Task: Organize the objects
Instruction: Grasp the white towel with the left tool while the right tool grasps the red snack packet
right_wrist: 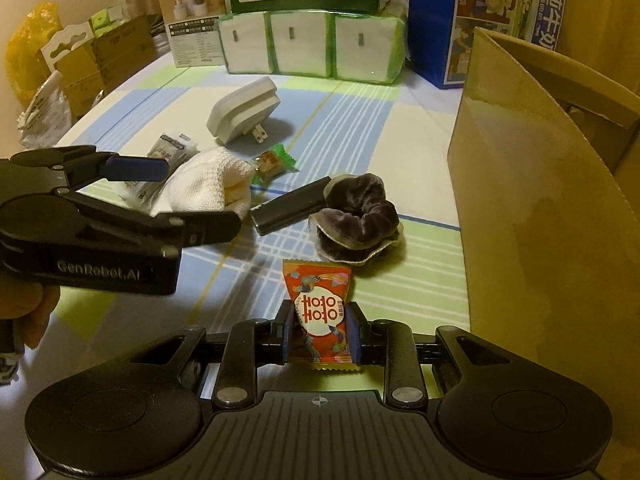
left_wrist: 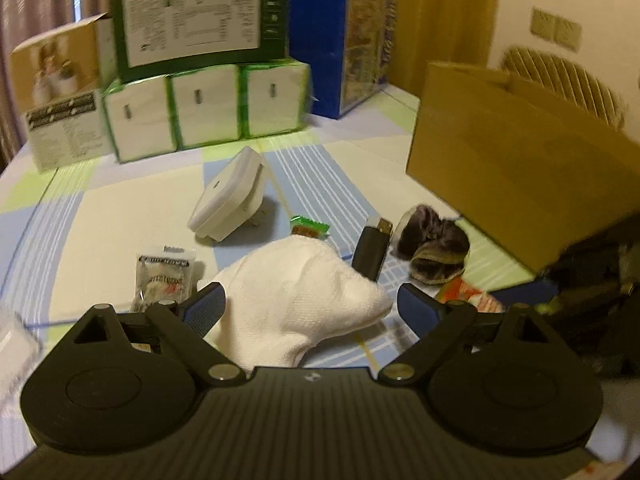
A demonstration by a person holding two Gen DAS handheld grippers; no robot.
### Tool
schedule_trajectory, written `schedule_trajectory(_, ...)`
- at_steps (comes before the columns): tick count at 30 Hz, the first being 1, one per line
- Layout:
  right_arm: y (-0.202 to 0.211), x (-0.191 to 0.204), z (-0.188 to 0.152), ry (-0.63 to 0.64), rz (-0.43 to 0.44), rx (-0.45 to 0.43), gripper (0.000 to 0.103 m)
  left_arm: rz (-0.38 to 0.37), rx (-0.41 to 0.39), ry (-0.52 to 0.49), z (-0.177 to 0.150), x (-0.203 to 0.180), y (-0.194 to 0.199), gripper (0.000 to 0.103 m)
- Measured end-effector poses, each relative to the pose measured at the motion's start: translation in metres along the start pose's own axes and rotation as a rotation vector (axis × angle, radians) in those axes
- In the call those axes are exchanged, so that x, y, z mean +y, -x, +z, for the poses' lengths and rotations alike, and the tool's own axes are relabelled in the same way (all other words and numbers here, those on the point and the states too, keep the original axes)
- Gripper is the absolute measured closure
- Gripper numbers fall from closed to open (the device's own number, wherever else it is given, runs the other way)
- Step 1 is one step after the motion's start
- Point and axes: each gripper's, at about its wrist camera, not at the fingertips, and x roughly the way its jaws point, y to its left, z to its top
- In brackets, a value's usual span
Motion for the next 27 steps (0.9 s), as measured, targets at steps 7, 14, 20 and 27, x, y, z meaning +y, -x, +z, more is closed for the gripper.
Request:
schedule_trajectory(7, 0.0, 0.002, 0.0, 0.004, 0.006, 0.007, 0.079, 0.027, 0.024, -0.135, -0.004, -0.012, -0.013, 0.029)
schedule_trajectory(14, 0.0, 0.001, 0.001, -0.009, 0.006, -0.007, 0.08, 0.086, 0.041, -0.128, -0.002, -0.01, -0.009, 0.071)
schedule_trajectory(20, 0.005, 0.0, 0.002, -0.024, 0.005, -0.037, 0.08, 0.1, 0.037, -0.035, 0.001, -0.011, 0.012, 0.074)
schedule_trajectory(27, 0.021, 0.004, -0.004, -0.043, 0.015, -0.074, 0.08, 0.11, 0.027, 0.047, -0.001, -0.02, 0.045, 0.074)
